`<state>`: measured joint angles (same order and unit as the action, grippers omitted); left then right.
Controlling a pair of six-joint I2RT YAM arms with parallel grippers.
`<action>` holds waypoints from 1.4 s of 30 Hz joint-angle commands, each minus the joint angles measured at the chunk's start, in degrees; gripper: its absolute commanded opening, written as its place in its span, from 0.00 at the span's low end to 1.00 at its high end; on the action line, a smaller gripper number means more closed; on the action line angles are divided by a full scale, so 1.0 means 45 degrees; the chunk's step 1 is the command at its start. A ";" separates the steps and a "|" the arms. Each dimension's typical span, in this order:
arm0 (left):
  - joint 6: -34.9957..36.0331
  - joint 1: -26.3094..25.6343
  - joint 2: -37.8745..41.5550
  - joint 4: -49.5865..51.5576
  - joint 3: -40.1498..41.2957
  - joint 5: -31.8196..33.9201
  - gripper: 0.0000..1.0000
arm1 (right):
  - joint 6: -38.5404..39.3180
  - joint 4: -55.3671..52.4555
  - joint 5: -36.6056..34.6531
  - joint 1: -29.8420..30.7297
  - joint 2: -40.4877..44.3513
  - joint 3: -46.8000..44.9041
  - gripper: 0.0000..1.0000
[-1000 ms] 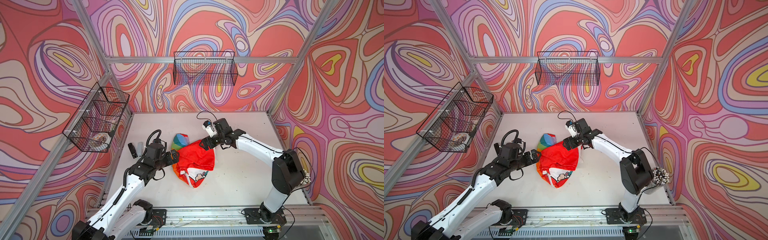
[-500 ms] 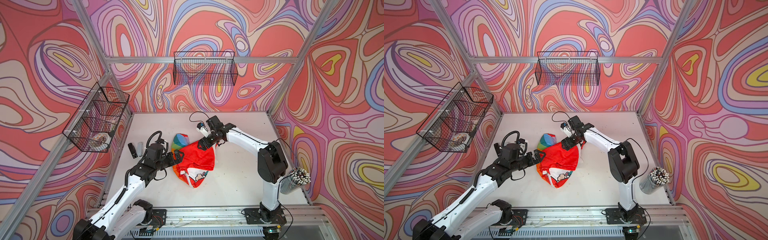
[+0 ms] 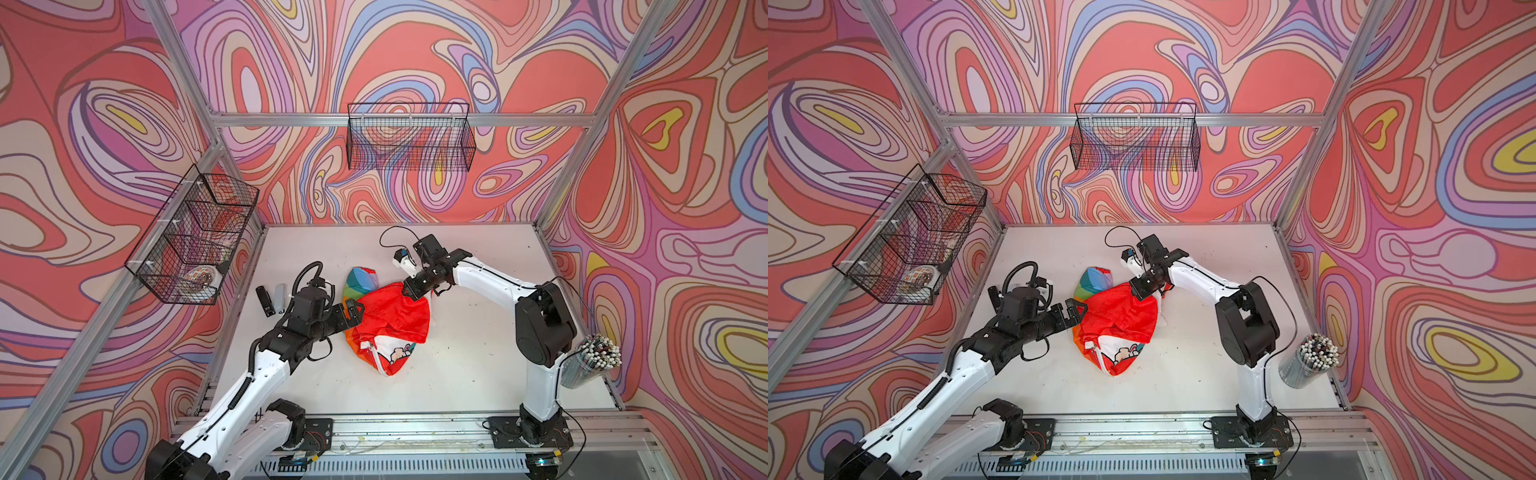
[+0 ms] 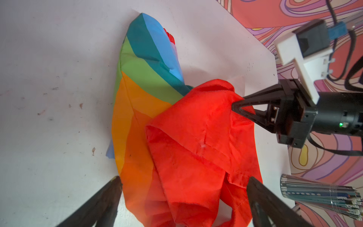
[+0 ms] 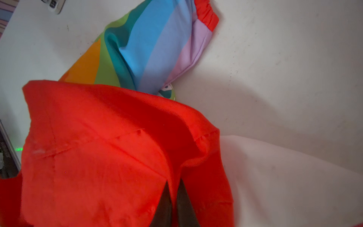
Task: Unzip the jacket
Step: Flatten out the jacket at the center of the board.
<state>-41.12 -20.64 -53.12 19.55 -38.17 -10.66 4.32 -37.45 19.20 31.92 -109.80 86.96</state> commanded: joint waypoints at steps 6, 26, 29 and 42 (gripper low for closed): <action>0.1039 0.0088 -0.1054 0.1300 -0.2115 0.3028 0.98 | -0.2507 0.2687 -0.5722 -0.0615 0.5193 -0.2653 0.00; 0.2286 0.1425 -0.8777 -0.1376 -0.6330 -0.1252 0.74 | -0.6793 0.0188 -0.5372 -0.5023 0.5954 -0.3463 0.00; 0.2195 0.1423 -0.9628 -0.1473 -0.6590 -0.1505 0.73 | -0.6527 0.0297 -0.5027 -0.5023 0.6003 -0.3523 0.00; 0.0826 0.1349 -1.1386 -0.2200 -0.6167 -0.1948 0.76 | -0.6192 0.0325 -0.3678 -0.5022 0.6059 -0.3582 0.00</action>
<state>-35.09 -14.31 -103.35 12.14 -66.67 -17.89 -24.45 -35.57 1.08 9.43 -83.22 70.91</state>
